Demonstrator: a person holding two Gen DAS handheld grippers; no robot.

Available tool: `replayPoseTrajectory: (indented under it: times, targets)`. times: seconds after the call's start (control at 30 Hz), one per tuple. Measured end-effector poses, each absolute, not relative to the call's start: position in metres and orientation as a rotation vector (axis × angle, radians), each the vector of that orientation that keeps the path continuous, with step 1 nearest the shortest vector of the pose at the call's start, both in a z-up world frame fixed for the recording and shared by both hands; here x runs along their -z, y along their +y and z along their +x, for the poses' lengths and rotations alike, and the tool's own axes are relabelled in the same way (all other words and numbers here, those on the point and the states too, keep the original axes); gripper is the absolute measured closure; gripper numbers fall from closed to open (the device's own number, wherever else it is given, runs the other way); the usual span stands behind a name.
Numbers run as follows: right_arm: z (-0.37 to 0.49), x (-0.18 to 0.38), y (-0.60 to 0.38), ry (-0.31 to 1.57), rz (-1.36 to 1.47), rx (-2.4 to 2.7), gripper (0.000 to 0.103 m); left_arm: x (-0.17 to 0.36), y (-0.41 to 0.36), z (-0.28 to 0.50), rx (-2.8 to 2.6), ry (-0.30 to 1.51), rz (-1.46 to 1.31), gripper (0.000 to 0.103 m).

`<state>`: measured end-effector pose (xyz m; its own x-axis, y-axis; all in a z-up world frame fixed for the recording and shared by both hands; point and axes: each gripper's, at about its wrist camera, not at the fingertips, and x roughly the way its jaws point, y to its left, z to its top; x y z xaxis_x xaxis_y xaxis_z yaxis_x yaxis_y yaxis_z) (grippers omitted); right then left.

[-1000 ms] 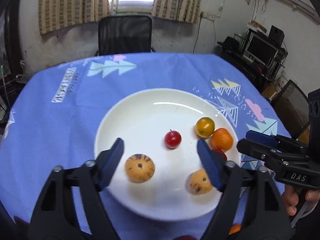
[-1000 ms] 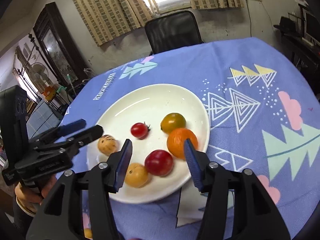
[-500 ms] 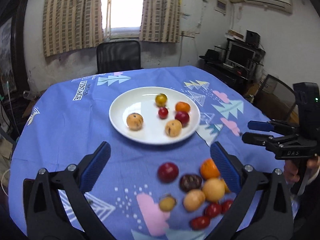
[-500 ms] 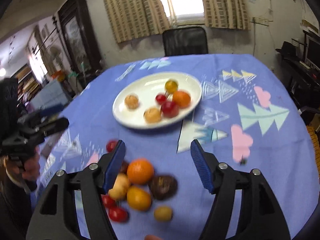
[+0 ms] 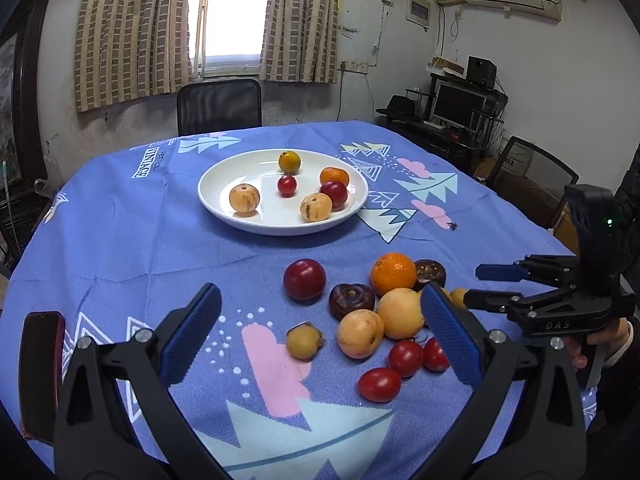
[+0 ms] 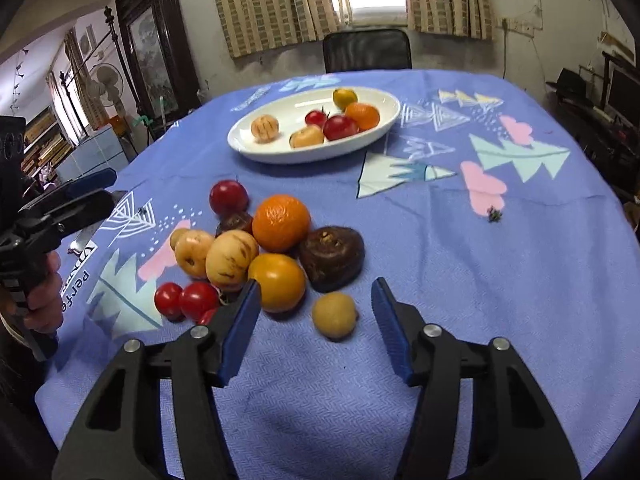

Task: Organize fruits
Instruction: 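Grasp the small yellow fruit with the right tool while the left tool grasps a cherry tomato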

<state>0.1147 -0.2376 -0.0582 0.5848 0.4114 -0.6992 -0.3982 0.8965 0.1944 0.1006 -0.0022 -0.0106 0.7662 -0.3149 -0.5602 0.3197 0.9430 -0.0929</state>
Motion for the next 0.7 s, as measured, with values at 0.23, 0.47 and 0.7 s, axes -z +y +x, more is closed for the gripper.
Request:
replayPoseTrajectory:
  times: [0.23, 0.47, 0.7]
  targets:
    - [0.124, 0.068, -0.242, 0.884, 0.072, -0.485, 0.055, 0.014, 0.006, 0.1, 0.348, 0.64, -0.023, 0.002]
    - [0.128, 0.073, -0.241, 0.917, 0.072, -0.477, 0.06, 0.02, 0.007, 0.099, 0.346, 0.676, -0.015, 0.002]
    - [0.133, 0.081, -0.243, 0.964, 0.094, -0.476, 0.065, 0.024, -0.002, 0.095, 0.363, 0.695, 0.039, 0.002]
